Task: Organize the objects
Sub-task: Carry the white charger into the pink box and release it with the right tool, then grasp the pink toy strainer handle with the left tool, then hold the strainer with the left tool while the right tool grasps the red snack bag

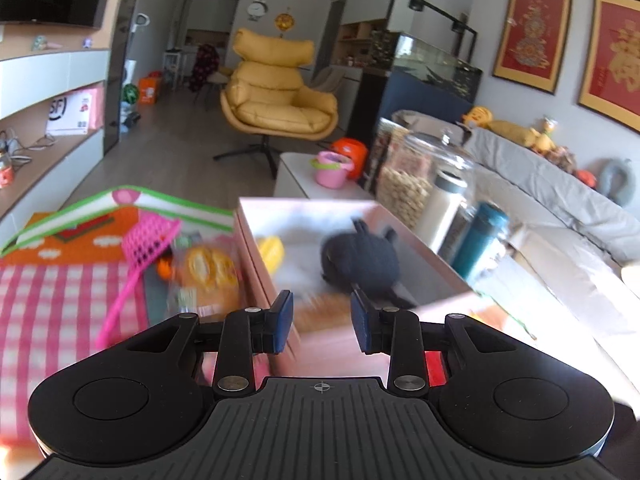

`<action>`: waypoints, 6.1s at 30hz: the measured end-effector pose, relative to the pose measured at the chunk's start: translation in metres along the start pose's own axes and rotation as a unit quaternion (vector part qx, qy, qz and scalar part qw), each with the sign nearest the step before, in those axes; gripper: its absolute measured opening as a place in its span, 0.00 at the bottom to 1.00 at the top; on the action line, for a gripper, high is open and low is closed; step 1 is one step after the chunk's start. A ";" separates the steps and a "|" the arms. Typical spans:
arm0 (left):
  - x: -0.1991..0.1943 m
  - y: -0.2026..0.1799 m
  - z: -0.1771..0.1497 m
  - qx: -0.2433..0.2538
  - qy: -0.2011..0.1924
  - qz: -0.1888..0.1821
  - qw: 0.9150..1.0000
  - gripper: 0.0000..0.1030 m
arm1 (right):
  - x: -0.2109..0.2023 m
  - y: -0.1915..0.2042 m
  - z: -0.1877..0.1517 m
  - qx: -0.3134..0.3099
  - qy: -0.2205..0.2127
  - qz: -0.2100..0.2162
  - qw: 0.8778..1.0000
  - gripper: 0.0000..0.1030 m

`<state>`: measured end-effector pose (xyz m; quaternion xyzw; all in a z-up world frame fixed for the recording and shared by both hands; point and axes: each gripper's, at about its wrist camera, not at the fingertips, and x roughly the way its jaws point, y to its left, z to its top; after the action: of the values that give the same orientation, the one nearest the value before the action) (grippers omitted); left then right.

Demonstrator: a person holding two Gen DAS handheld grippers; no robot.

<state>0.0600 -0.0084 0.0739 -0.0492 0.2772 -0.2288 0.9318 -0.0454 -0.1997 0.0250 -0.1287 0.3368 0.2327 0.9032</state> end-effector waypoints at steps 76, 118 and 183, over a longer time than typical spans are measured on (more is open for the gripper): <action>0.073 0.133 0.023 -0.015 0.089 0.134 0.987 0.13 | 0.057 -0.012 0.043 0.108 -0.085 -0.112 0.984 1.00; -0.064 0.085 -0.048 -0.095 0.045 0.043 0.994 0.10 | 0.063 0.079 0.067 -0.104 0.011 0.024 0.994 0.45; -0.054 0.018 -0.081 0.005 0.086 0.067 0.994 0.10 | 0.028 0.018 0.035 -0.049 -0.018 -0.018 0.998 0.96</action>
<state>-0.0164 0.0348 0.0290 -0.0065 0.3578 -0.1704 0.9181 -0.0171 -0.1613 0.0310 -0.1744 0.3065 0.2352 0.9057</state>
